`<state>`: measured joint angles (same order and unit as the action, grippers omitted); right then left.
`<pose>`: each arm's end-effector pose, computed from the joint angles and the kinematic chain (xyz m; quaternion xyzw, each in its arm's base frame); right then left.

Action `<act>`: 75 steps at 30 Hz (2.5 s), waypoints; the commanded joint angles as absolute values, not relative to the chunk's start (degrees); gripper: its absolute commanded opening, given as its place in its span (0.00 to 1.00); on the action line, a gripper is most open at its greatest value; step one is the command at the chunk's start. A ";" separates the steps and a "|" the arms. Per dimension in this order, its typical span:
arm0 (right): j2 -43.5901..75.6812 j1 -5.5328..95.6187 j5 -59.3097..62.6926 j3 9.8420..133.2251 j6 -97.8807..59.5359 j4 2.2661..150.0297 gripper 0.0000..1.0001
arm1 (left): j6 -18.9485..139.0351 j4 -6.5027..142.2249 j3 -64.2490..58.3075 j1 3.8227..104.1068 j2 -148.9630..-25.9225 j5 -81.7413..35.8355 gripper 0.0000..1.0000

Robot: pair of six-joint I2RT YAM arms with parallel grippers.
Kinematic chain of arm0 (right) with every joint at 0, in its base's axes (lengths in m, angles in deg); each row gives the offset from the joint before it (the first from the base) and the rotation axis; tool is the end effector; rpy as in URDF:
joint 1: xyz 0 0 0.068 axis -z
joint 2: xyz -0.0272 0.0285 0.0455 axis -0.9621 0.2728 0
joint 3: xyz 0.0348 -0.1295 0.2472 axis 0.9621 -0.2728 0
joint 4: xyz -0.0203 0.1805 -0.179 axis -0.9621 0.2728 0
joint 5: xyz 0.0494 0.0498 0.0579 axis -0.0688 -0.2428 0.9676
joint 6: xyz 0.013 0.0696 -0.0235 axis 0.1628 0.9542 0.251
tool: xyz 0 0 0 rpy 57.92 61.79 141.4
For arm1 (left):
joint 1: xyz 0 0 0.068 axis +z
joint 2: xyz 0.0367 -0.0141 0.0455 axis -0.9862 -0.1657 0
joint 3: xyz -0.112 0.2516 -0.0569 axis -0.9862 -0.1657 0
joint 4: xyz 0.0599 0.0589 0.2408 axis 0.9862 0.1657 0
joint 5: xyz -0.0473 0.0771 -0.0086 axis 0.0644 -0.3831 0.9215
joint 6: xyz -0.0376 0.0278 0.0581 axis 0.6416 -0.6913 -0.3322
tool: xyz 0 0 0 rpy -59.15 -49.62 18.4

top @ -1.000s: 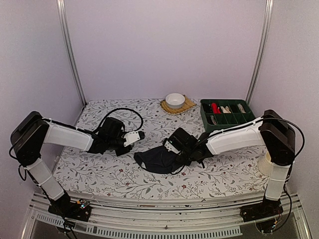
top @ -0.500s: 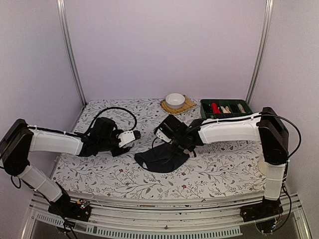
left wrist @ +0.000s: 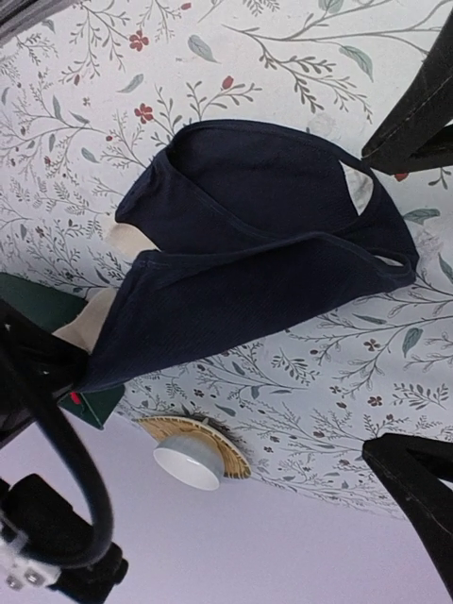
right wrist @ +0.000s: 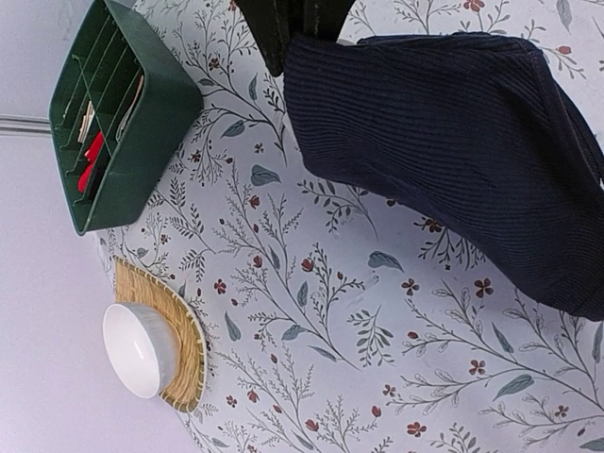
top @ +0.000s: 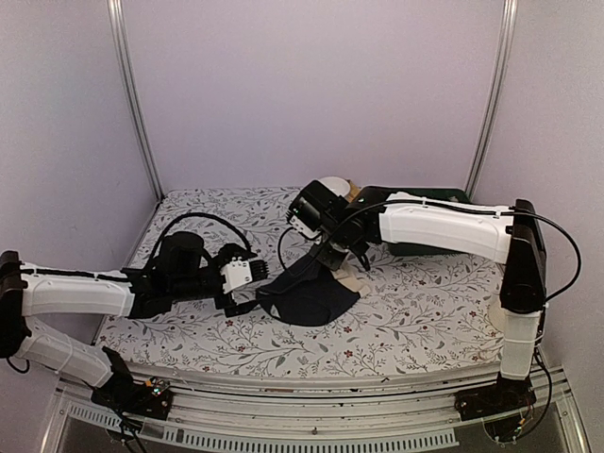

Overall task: Roll the underwear
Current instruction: Adjust the underwear at the center of the board.

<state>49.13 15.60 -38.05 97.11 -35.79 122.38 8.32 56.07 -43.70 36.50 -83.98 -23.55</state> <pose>0.2584 0.3590 0.2576 -0.4617 0.8080 -0.1397 0.3384 0.1937 -0.1983 0.2028 0.5947 0.6069 -0.0743 0.5221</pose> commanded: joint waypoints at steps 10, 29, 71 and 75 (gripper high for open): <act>48.41 15.29 -39.34 95.88 -38.20 119.39 0.03 | 9.57 40.62 -43.51 26.41 -97.05 -42.74 0.88; 43.75 19.04 -35.60 88.33 -46.58 109.63 0.03 | 2.64 32.46 -40.09 27.80 -112.48 -54.34 0.20; 49.81 23.19 -24.24 93.95 -58.95 107.29 0.03 | -2.56 34.51 -36.43 40.81 -105.92 -27.64 0.83; 50.48 23.72 -25.40 93.90 -58.09 107.98 0.03 | -2.48 32.67 -35.53 40.70 -109.74 -34.85 0.50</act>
<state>48.81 22.73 -26.07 92.61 -60.18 105.86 -1.53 36.10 -36.27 41.13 -106.45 -29.10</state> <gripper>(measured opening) 0.036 0.684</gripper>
